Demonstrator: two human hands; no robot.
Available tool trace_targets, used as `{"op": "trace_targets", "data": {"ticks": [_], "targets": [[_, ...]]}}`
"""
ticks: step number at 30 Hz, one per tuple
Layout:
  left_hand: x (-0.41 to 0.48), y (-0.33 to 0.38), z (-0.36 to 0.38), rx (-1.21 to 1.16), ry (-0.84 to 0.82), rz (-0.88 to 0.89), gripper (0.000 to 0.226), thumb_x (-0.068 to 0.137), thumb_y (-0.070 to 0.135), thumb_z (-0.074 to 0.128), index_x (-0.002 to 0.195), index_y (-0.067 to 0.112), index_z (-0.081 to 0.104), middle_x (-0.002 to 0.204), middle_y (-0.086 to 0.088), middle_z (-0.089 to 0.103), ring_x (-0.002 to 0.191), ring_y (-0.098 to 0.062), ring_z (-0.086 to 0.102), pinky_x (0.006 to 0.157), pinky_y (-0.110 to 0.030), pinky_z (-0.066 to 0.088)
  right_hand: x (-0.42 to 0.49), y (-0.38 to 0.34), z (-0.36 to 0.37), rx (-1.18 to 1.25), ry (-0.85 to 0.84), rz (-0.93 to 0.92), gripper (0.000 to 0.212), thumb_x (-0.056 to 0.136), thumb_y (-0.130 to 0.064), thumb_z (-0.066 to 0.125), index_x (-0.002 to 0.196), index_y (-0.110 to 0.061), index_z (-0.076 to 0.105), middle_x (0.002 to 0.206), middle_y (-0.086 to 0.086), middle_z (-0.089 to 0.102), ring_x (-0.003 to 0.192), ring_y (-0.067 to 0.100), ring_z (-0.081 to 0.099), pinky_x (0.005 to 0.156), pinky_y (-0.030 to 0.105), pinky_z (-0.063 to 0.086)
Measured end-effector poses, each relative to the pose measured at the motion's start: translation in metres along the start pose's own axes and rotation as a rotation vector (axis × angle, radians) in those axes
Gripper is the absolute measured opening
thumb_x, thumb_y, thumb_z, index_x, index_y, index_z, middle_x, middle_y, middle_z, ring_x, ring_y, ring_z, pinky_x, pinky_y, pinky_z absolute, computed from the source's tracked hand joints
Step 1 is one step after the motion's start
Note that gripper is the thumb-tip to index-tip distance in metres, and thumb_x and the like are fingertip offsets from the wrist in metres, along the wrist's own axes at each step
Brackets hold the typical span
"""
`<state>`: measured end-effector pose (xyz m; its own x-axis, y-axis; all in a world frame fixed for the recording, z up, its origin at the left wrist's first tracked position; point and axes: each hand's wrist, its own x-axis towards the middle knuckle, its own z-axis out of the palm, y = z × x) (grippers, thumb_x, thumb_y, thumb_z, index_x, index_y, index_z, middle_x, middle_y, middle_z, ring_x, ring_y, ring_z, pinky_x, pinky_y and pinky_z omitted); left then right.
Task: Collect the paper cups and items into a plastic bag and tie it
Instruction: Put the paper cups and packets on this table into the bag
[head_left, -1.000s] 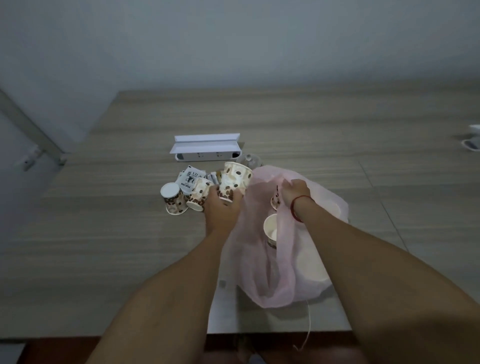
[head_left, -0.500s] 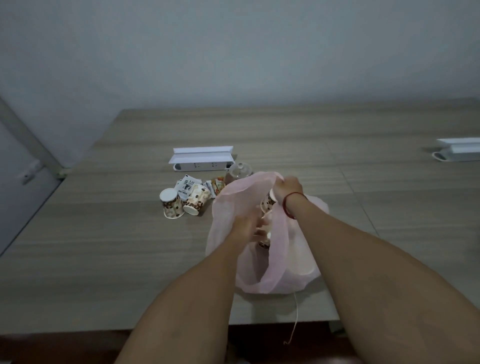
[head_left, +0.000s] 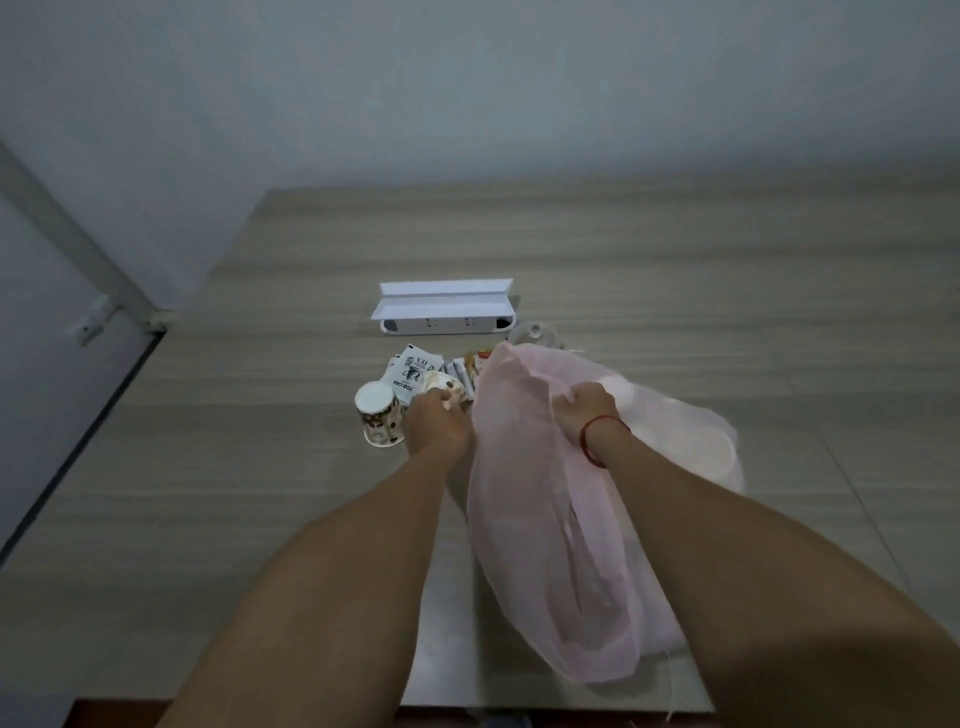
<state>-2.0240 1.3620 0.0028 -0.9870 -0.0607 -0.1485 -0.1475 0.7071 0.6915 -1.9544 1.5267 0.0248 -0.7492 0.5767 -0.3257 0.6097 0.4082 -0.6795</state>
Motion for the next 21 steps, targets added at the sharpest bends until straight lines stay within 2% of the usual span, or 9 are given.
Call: {"op": "trace_targets", "data": {"ticks": [1, 3, 5, 6, 9, 12, 15, 17, 21], "targets": [[0.011, -0.001, 0.002, 0.042, 0.004, -0.001, 0.029, 0.091, 0.015, 0.056, 0.117, 0.013, 0.068, 0.124, -0.011, 0.064, 0.115, -0.031, 0.059, 0.092, -0.040, 0.049, 0.006, -0.002, 0.004, -0.006, -0.008, 0.003, 0.027, 0.092, -0.028, 0.047, 0.071, -0.012, 0.052, 0.083, 0.012, 0.053, 0.079, 0.022, 0.048, 0.071, 0.030, 0.038], [0.032, -0.004, 0.007, 0.092, -0.017, -0.003, 0.037, 0.092, 0.012, 0.053, 0.129, 0.015, 0.060, 0.136, -0.011, 0.055, 0.125, -0.032, 0.052, 0.101, -0.041, 0.044, 0.019, -0.003, 0.013, -0.013, -0.029, 0.016, 0.031, 0.092, -0.029, 0.049, 0.065, -0.014, 0.053, 0.081, 0.011, 0.055, 0.077, 0.022, 0.050, 0.070, 0.030, 0.039], [0.049, -0.008, 0.014, 0.116, -0.064, -0.020, 0.040, 0.093, 0.013, 0.054, 0.133, 0.014, 0.056, 0.139, -0.011, 0.052, 0.129, -0.032, 0.049, 0.105, -0.041, 0.042, 0.028, -0.002, 0.020, -0.020, -0.047, 0.035, 0.036, 0.090, -0.032, 0.052, 0.057, -0.017, 0.050, 0.079, 0.011, 0.057, 0.076, 0.022, 0.053, 0.070, 0.030, 0.042], [0.054, -0.010, 0.017, 0.149, -0.091, -0.028, 0.041, 0.092, 0.015, 0.056, 0.132, 0.014, 0.055, 0.138, -0.012, 0.053, 0.127, -0.033, 0.050, 0.104, -0.042, 0.044, 0.031, -0.001, 0.023, -0.021, -0.055, 0.042, 0.033, 0.089, -0.033, 0.054, 0.061, -0.015, 0.056, 0.080, 0.013, 0.059, 0.078, 0.025, 0.057, 0.072, 0.031, 0.044], [0.062, -0.015, 0.024, 0.292, -0.113, -0.017, 0.046, 0.085, 0.025, 0.066, 0.127, 0.011, 0.052, 0.127, -0.015, 0.056, 0.120, -0.035, 0.053, 0.095, -0.044, 0.048, 0.039, 0.004, 0.029, -0.073, -0.087, 0.038, 0.032, 0.089, -0.030, 0.056, 0.103, -0.004, 0.068, 0.106, 0.019, 0.067, 0.102, 0.033, 0.062, 0.089, 0.038, 0.047], [0.067, -0.023, 0.030, 0.348, -0.138, -0.079, 0.064, 0.079, 0.028, 0.072, 0.134, 0.017, 0.041, 0.126, -0.017, 0.054, 0.120, -0.037, 0.052, 0.096, -0.044, 0.045, 0.041, 0.004, 0.031, -0.128, -0.104, 0.023, 0.035, 0.090, -0.026, 0.054, 0.118, -0.007, 0.064, 0.122, 0.017, 0.062, 0.114, 0.034, 0.056, 0.100, 0.041, 0.043], [0.070, -0.028, 0.040, 0.106, -0.244, -0.213, 0.078, 0.079, 0.025, 0.073, 0.144, 0.023, 0.031, 0.137, -0.017, 0.048, 0.126, -0.037, 0.048, 0.105, -0.047, 0.043, 0.042, 0.007, 0.031, -0.105, -0.095, 0.034, 0.037, 0.089, -0.030, 0.057, 0.117, -0.007, 0.064, 0.118, 0.016, 0.064, 0.110, 0.033, 0.058, 0.096, 0.038, 0.044], [0.064, -0.029, 0.044, -0.056, -0.257, -0.264, 0.077, 0.079, 0.023, 0.074, 0.143, 0.020, 0.033, 0.138, -0.014, 0.051, 0.126, -0.035, 0.050, 0.106, -0.045, 0.044, 0.039, 0.009, 0.029, -0.060, -0.082, 0.054, 0.039, 0.087, -0.032, 0.059, 0.115, -0.007, 0.065, 0.115, 0.016, 0.066, 0.107, 0.032, 0.060, 0.090, 0.035, 0.045], [0.041, -0.026, 0.038, -0.167, -0.116, -0.311, 0.073, 0.083, 0.038, 0.066, 0.145, 0.015, 0.035, 0.141, -0.013, 0.050, 0.127, -0.036, 0.050, 0.106, -0.046, 0.043, 0.029, 0.012, 0.018, -0.061, -0.036, 0.059, 0.034, 0.088, -0.029, 0.058, 0.104, -0.002, 0.068, 0.108, 0.020, 0.067, 0.105, 0.035, 0.062, 0.086, 0.035, 0.047]]}}
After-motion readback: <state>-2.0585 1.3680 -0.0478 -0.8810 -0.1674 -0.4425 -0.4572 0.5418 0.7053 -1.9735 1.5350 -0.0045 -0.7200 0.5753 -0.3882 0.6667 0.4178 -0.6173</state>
